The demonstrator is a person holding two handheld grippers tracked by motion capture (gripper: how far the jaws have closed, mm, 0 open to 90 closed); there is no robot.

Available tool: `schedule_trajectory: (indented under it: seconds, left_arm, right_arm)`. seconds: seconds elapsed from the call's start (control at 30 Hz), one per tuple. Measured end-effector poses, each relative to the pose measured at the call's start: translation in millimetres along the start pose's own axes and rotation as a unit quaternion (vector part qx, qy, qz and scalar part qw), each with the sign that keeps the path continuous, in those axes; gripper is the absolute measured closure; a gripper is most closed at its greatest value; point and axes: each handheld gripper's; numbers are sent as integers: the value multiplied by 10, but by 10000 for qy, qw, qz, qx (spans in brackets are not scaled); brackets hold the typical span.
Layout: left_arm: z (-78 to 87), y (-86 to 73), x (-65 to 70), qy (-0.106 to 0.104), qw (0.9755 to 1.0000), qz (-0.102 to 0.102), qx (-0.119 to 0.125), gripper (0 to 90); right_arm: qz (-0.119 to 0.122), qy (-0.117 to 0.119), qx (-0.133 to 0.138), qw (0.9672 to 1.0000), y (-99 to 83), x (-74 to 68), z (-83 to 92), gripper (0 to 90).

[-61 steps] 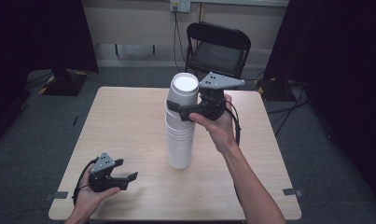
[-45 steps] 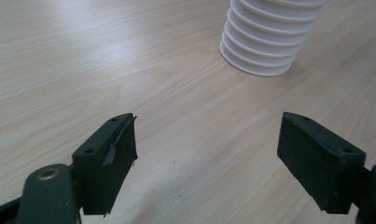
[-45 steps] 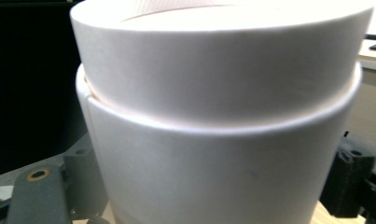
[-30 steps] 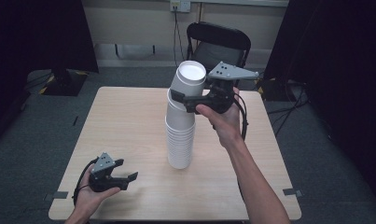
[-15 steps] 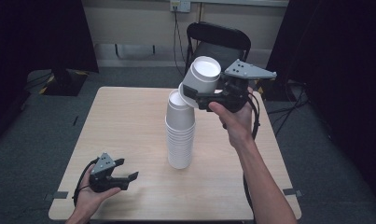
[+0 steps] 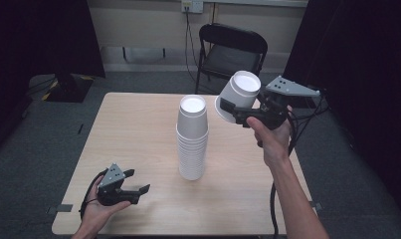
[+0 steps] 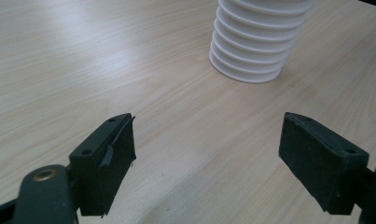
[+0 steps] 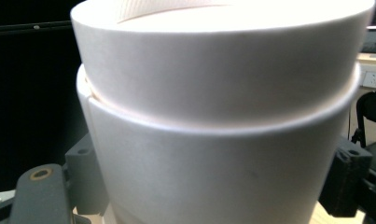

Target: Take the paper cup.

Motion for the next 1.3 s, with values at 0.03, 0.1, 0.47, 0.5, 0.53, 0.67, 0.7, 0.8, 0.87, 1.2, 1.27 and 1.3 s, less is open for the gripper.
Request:
schedule_trajectory:
  seconds: [0.03,0.1,0.47,0.5,0.53,0.67,0.7,0.8,0.87,1.2,1.27,1.3]
  left_arm:
    - [-3,0,9,-33,10000,-2,21,183]
    - [-5,3,20,-87,10000,-2,43,183]
    - [-7,12,87,-154,9997,-145,120,194]
    - [-12,12,92,-183,9997,-142,112,194]
    - [-16,14,101,-201,9996,-168,105,195]
    - [-21,26,147,-244,9994,-193,148,194]
    - [-21,33,157,-253,9994,-187,174,194]
    - [-15,54,170,-209,9993,-64,303,198]
    - [-16,58,185,-183,9993,-99,314,198]
    - [-60,167,341,-303,9983,-283,404,189]
    - [-81,210,389,-395,9978,-346,410,188]
    - [-91,234,410,-409,9974,-436,407,187]
  right_arm:
    - [-32,-11,-20,10000,-23,4,13,164]
    - [-65,-15,-46,10000,-69,12,39,164]
    - [-197,-89,-433,9988,-389,52,141,164]
    - [-242,-96,-451,9986,-423,56,151,164]
    - [-264,-87,-469,9985,-449,59,159,164]
    - [-375,-74,-578,9976,-613,57,171,164]
    - [-413,-88,-608,9973,-651,54,172,164]
    - [-488,-84,-686,9964,-755,48,161,164]
    - [-558,-57,-758,9955,-826,25,158,165]
    - [-759,88,-989,9922,-1115,-67,137,165]
    - [-780,123,-1015,9917,-1133,-86,144,165]
    - [-764,123,-1047,9915,-1142,-99,147,165]
Point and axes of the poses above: each handheld gripper's, and its own axes: z roughly backward along the jaws, y roughly out of its top, x roughly to its right, and after that the axes turned 6 degrees about z, right-handed
